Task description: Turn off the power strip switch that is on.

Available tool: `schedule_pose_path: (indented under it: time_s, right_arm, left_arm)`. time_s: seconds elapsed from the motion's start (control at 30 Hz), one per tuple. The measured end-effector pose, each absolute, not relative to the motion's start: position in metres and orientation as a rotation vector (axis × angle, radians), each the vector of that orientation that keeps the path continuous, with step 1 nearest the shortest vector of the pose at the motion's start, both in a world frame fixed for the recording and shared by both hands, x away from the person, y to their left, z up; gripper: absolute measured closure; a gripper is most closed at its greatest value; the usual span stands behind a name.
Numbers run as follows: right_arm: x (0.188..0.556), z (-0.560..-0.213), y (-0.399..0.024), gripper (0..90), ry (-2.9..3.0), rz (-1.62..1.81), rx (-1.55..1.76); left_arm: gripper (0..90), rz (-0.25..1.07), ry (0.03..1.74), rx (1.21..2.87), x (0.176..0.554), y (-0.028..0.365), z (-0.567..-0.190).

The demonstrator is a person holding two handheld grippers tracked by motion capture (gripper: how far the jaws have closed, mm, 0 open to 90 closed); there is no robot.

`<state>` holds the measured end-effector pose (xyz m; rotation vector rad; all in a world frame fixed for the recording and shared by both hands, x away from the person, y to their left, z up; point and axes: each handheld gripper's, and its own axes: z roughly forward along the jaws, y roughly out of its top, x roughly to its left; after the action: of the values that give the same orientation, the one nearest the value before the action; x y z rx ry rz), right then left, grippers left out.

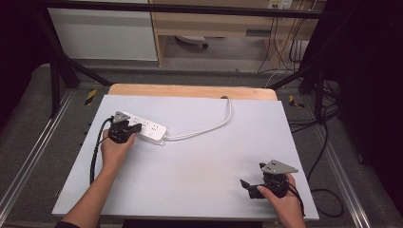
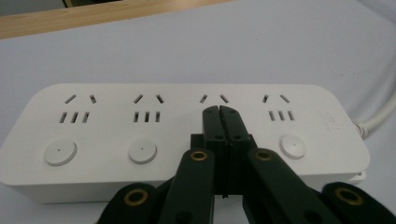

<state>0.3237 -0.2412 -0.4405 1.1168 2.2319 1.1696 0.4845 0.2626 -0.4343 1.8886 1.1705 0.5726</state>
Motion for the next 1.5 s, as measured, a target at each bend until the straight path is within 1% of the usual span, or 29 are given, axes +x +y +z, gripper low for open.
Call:
schedule_pose_path:
  time_s: [0.13,0.6,0.97,1.2,1.5]
  right_arm:
    - [0.3232,-0.4403,-0.2408,3.3,2.238,1.169,1.119]
    - [0.3231,-0.4405,-0.2414,3.3,2.236,1.169,1.115]
    - [0.3228,-0.4402,-0.2414,3.3,2.236,1.169,1.117]
    - [0.3226,-0.4401,-0.2419,3.3,2.237,1.163,1.115]
    - [0.3225,-0.4401,-0.2416,3.3,2.239,1.166,1.117]
  left_arm:
    - [90.0,0.592,1.159,1.909,0.4840,0.2611,-0.4344]
    - [90.0,0.585,1.156,1.903,0.4843,0.2627,-0.4373]
    - [90.0,0.620,1.147,1.914,0.4835,0.2604,-0.4381]
    - [90.0,0.596,1.162,1.889,0.4839,0.2619,-0.4388]
    - [90.0,0.612,1.163,1.891,0.4829,0.2610,-0.4393]
